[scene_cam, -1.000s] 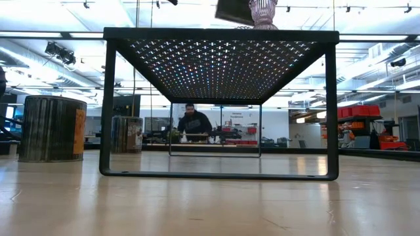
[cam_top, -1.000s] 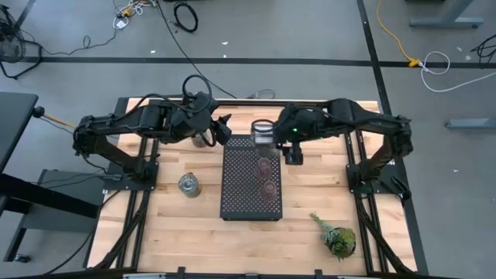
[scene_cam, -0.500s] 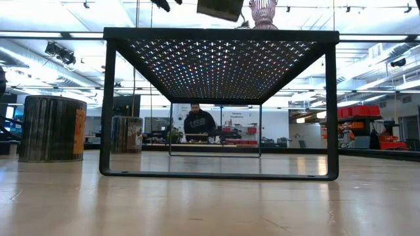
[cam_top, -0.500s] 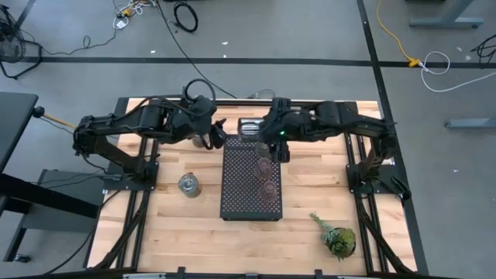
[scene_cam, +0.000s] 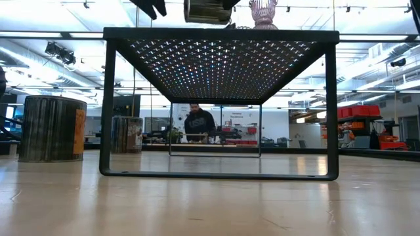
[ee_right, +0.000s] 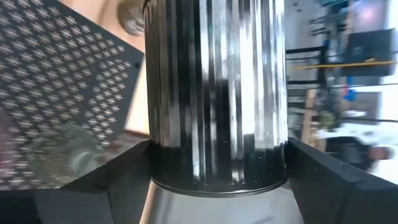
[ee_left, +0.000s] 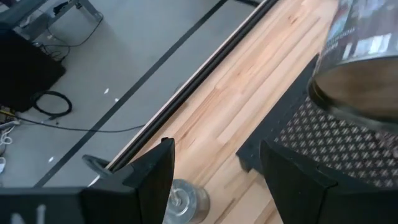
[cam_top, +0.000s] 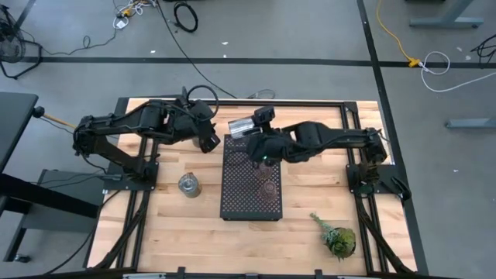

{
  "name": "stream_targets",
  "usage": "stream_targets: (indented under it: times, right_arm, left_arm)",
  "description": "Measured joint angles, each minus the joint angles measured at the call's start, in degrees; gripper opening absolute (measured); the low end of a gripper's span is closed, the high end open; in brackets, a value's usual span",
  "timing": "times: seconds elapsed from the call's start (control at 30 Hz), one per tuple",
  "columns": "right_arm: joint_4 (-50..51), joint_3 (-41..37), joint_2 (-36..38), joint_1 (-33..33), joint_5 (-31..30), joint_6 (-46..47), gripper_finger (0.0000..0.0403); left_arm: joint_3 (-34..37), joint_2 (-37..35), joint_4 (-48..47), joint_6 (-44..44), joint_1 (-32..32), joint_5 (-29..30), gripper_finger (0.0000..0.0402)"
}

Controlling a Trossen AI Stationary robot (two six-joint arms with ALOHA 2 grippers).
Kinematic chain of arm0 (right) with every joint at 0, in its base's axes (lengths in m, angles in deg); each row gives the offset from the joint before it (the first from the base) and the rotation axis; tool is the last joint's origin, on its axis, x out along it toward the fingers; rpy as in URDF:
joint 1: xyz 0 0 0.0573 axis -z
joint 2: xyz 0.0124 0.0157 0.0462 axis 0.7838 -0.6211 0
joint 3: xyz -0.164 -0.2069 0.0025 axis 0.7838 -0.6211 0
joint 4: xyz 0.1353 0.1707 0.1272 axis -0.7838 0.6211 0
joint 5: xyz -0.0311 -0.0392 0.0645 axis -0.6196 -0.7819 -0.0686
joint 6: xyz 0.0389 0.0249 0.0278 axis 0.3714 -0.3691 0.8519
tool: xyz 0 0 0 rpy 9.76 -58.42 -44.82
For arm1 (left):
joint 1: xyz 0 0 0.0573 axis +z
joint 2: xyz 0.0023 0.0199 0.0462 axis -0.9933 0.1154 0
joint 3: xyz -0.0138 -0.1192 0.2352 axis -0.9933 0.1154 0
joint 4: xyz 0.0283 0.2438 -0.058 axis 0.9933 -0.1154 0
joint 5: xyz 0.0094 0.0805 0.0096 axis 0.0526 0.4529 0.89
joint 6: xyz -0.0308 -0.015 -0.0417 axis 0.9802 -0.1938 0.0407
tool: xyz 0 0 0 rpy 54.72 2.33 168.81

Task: Pick & Place candle stick holders
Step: Put the top silver scented candle on the shelf

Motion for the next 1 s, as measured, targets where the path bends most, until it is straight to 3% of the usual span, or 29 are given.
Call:
stream_targets:
  times: [0.23,0.63,1.0]
  right_arm:
    - [-3.54,0.00,-2.92,-1.68,-8.59,-8.37,0.0309]
    - [-4.71,-2.91,-3.87,-3.34,-7.84,-10.38,0.0309]
    - [-4.42,-7.63,-3.89,-5.09,-10.76,-15.42,0.0309]
  left_arm:
    - [-0.01,0.00,-2.00,0.00,0.00,-0.88,0.0238]
    - [-0.02,0.00,-4.59,-0.04,0.00,-2.34,0.0238]
    - [-0.01,0.00,-4.46,0.00,0.00,-2.34,0.0238]
